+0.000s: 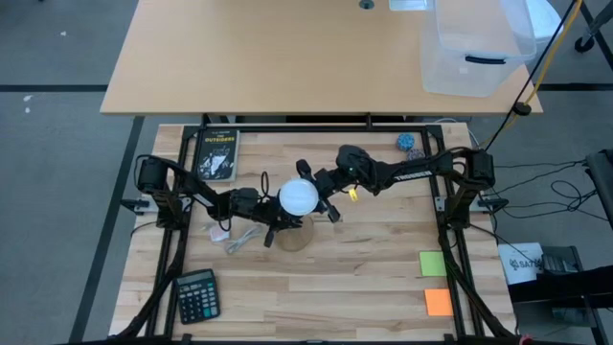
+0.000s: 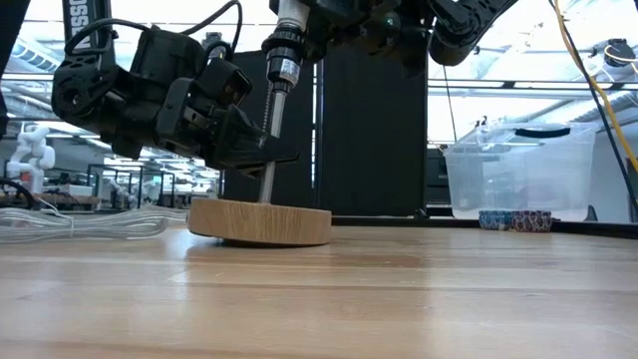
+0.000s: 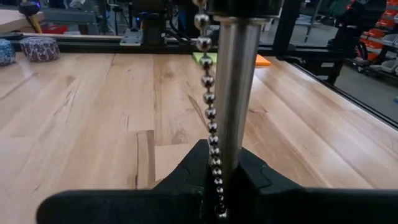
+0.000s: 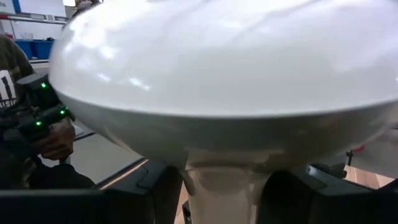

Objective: Screw lightbulb
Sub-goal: Remove the lightbulb from the lamp socket

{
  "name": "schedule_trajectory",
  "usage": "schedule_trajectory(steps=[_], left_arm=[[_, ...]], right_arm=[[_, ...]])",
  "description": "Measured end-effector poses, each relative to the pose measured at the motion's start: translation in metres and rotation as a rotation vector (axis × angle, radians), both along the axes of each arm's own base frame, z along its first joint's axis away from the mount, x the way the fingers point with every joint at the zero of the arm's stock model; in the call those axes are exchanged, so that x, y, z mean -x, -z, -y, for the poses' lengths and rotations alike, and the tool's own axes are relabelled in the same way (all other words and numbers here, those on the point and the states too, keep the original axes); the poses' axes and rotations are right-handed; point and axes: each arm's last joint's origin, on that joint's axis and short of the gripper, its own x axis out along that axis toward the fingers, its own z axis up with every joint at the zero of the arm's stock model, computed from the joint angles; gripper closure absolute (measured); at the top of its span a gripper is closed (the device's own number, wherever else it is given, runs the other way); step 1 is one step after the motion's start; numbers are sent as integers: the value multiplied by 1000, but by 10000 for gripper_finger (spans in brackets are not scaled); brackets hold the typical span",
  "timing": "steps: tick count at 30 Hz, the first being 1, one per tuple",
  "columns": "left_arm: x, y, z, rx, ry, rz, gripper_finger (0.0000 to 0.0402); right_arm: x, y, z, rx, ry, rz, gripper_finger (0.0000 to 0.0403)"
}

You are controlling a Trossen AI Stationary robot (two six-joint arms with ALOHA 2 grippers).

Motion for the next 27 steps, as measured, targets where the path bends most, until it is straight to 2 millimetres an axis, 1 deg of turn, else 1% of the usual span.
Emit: schedule_trajectory(steps=[10,13,16,21,24,27], left_arm=[[0,0,-1,-2,-12,-1,369],[0,0,-1,-1,-13,-2,369],[0,0,-1,0,-16,-2,369],[0,0,-1,2,-17,-3,369],[0,0,-1,-3,-15,-3,369],[0,0,-1,-4,-15,-4,369]], right_arm=[[0,-1,-1,-26,3,-7,210],[0,-1,-1,-36,2,-17,193],[2,-2,0,-30,6,-42,169],[11,-10,4,11,27,-79,133],[20,-19,6,57,103,-108,123],[31,-26,8,102,191,-165,122]])
